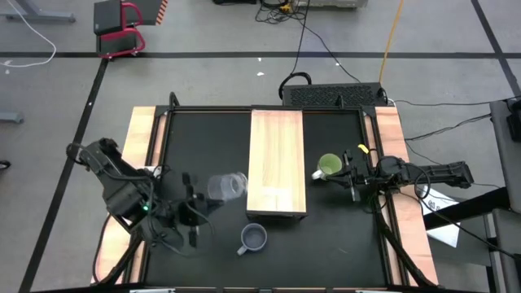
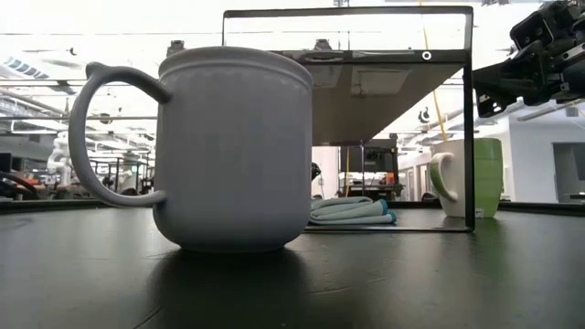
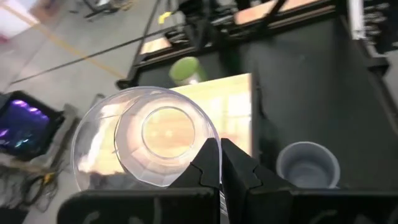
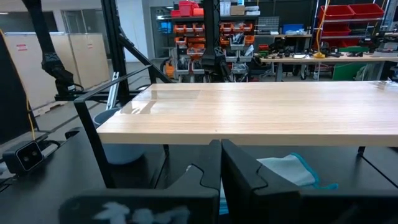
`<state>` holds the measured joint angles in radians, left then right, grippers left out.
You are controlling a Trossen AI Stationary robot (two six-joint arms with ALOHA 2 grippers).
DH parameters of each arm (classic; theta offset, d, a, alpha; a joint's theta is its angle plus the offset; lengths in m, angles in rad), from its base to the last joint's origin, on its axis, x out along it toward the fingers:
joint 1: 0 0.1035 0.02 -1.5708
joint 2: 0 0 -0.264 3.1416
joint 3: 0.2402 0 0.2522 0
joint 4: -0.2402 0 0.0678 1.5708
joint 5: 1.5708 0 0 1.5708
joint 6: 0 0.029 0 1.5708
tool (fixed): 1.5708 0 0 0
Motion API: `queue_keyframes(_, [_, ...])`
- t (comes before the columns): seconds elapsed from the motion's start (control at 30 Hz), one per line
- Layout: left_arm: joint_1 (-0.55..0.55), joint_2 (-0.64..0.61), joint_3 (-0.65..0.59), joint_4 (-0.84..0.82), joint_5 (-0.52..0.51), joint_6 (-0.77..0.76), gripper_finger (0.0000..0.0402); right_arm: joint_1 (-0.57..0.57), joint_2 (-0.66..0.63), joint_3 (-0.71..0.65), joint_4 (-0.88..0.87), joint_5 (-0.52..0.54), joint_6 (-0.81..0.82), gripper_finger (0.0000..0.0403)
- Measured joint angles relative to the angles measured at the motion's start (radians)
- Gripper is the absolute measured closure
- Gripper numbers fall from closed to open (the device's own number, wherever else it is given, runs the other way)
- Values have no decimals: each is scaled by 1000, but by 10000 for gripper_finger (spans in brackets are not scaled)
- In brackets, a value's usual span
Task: Stack small to large cups/mugs on shelf
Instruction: Put the transparent mug on the shelf
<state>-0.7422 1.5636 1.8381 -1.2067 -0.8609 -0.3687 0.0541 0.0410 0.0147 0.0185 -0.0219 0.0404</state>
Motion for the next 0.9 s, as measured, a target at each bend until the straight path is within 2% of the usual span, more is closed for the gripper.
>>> queue_keyframes(0.27, [-24,-86,0,-199,-111,-193,401,0,0,0,0,0,0,403])
queue_keyframes(0.43, [-98,-127,-9,-268,-191,-289,401,0,0,0,0,0,0,403])
queue_keyframes(0.63, [-171,-184,-75,-268,-284,-303,401,0,0,0,0,0,-2,403])
queue_keyframes(0.8, [-155,-285,-169,-234,-300,-293,401,0,0,0,0,0,0,403])
queue_keyframes(0.9, [-123,-357,-249,-151,-282,-209,401,0,0,0,0,0,0,403])
